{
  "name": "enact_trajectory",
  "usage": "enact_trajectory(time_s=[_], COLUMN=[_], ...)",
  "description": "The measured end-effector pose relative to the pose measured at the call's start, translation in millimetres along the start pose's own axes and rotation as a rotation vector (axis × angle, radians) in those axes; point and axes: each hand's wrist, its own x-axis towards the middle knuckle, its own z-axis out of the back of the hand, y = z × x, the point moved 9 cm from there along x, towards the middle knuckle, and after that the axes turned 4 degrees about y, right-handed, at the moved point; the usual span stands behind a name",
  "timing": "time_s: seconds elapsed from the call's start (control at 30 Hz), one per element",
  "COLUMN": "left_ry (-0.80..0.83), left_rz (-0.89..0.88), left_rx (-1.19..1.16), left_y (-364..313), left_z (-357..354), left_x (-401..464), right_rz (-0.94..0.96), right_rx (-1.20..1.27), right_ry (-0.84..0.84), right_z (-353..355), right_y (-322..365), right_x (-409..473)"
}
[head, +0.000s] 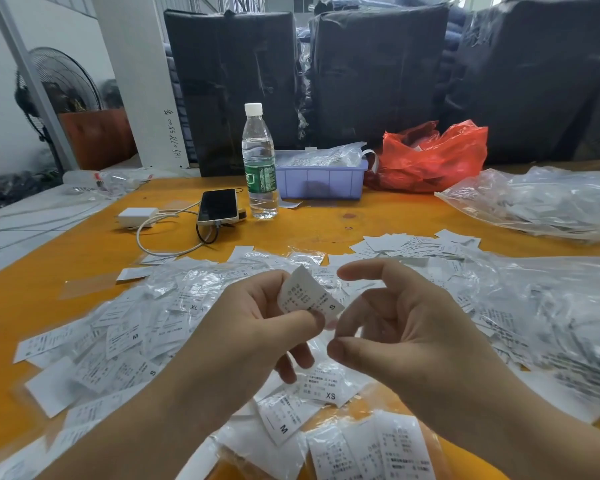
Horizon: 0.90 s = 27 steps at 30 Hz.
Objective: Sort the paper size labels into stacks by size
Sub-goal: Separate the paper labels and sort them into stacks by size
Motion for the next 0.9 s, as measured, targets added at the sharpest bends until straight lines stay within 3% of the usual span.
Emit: enact_trajectory(time_s=[0.13, 0.43, 0.67, 0.9], left_ry=[0.026, -0.012, -0.072, -0.047], left_rz=[0.012, -0.050, -0.064, -0.046], left_rx=[-0.037, 0.119, 0.051, -0.050], left_y=[0, -4, -6, -10], left_z=[-1, 2, 11, 7], left_x=[0, -1, -2, -2], right_rz=[0.006, 0.002, -0.096, -0.087], right_rx=[0.013, -0.026, 0.149, 0.176], right_ry=[-0.015, -0.014, 0.031, 0.073], right_z=[1, 2, 0, -1], right_y=[-1, -1, -8, -7], right_x=[1, 0, 3, 5])
